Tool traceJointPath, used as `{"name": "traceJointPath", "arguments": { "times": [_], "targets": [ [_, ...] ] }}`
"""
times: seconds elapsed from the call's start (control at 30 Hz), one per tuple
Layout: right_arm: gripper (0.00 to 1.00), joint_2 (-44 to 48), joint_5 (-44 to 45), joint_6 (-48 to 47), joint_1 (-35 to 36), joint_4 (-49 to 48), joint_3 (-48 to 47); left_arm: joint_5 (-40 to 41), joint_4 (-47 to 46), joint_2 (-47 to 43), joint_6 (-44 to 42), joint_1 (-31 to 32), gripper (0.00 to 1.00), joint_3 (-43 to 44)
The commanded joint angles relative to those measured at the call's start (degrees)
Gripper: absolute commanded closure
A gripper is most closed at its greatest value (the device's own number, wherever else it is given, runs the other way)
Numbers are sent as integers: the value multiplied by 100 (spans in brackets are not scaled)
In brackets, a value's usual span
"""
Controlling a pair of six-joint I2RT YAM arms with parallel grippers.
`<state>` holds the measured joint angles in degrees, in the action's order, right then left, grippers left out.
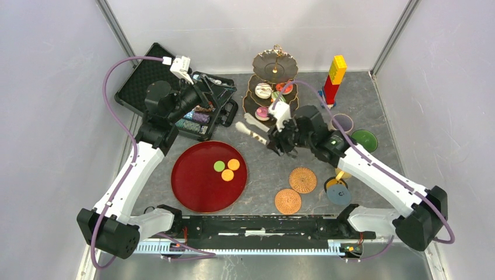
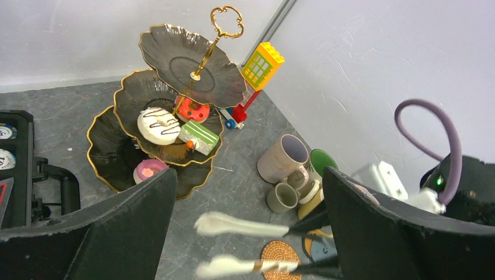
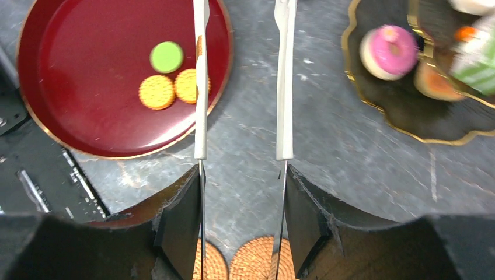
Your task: Serve the afternoon tea
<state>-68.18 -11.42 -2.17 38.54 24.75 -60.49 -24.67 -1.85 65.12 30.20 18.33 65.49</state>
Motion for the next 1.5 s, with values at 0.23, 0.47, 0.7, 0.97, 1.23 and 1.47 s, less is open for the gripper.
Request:
{"name": "traceJointPath", "arguments": {
  "times": [0.23, 0.47, 0.7, 0.97, 1.23, 1.47],
  "targets": [
    [45, -1175, 422, -3, 1468, -841, 7, -160, -228, -3, 313, -31, 0, 80],
    [42, -2184, 765, -163, 2032, -918, -309, -177, -228, 5, 323, -31, 0, 80],
    [41, -2565, 772, -169, 2151, -995, -407, -205, -228, -28, 339, -39, 0, 95],
    [40, -2726, 901, -204, 2187, -1000, -400, -225, -234, -18, 364, -31, 0, 95],
    [40, -2914, 1086, -240, 2265, -994, -432, -231, -245, 32, 378, -31, 0, 86],
    [48, -3123, 1444, -257, 2446, -759, -652, -232, -255, 4, 379, -40, 0, 86]
  ]
}}
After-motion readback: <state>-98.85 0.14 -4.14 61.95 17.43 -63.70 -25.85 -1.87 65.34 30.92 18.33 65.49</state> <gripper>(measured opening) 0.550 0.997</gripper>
